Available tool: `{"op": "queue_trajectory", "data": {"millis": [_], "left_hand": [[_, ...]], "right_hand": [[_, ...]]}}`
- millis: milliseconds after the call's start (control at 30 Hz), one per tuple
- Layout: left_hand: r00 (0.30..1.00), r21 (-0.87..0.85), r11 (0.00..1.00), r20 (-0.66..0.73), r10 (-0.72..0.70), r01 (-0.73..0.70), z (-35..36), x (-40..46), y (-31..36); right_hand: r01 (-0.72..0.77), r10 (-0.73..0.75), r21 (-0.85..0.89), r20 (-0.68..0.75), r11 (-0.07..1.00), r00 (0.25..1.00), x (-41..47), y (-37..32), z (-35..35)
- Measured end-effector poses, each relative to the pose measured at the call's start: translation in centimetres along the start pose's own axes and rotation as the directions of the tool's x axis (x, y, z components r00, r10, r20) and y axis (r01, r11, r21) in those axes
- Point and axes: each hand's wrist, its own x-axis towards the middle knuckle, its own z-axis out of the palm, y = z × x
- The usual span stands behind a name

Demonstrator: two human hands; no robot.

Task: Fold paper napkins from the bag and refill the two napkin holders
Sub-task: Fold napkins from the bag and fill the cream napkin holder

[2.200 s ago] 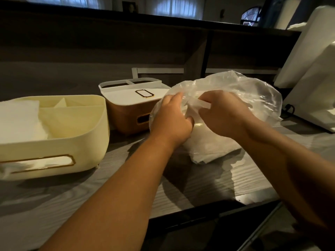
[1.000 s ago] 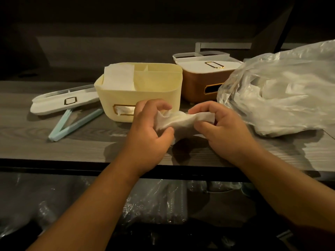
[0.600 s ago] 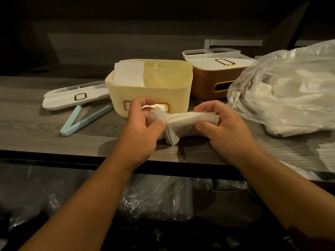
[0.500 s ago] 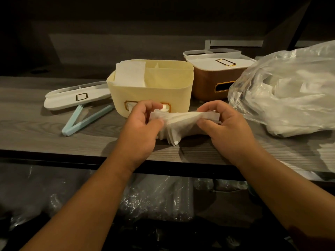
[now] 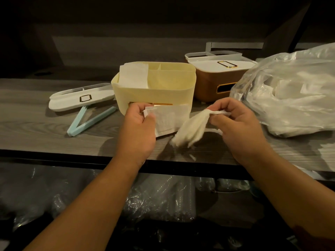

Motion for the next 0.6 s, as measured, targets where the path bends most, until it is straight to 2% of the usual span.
{"op": "queue_trajectory", "data": {"millis": [100, 167, 200, 267, 333, 467, 600], "left_hand": [[0.999, 0.021, 1.0, 0.038, -0.005, 0.004, 0.0, -0.2, 0.1], [0.996, 0.003, 1.0, 0.09, -0.009, 0.009, 0.0, -0.2, 0.3], [0.992, -0.02, 0.999, 0.12, -0.023, 0.025, 0.0, -0.3, 0.5], [0.979, -0.086, 0.994, 0.2, -0.049, 0.068, 0.1, -0.6, 1.0], [0.969, -0.03, 0.998, 0.244, -0.041, 0.05, 0.1, -0.8, 1.3], [0.966, -0.109, 0.992, 0.255, -0.028, 0.057, -0.2, -1.1, 1.2], [0.909, -0.147, 0.988, 0.405, 0.101, -0.044, -0.8, -1.6, 1.0]], "right_hand": [[0.059, -0.079, 0.175, 0.106, 0.983, 0.991, -0.4, -1.3, 0.4], [0.022, -0.063, 0.232, 0.171, 0.973, 0.983, -0.5, -1.9, 1.2], [-0.002, -0.032, 0.182, 0.186, 0.983, 0.982, -0.5, -1.9, 1.7], [-0.055, 0.059, -0.026, 0.166, 0.998, 0.984, -0.4, -1.5, 2.7], [-0.087, 0.111, -0.19, 0.12, 0.978, 0.987, -0.4, -1.0, 3.3], [-0.112, 0.144, -0.295, 0.088, 0.949, 0.986, -0.4, -0.7, 3.4], [-0.121, 0.148, -0.288, 0.075, 0.95, 0.986, -0.2, -0.3, 3.5]]}}
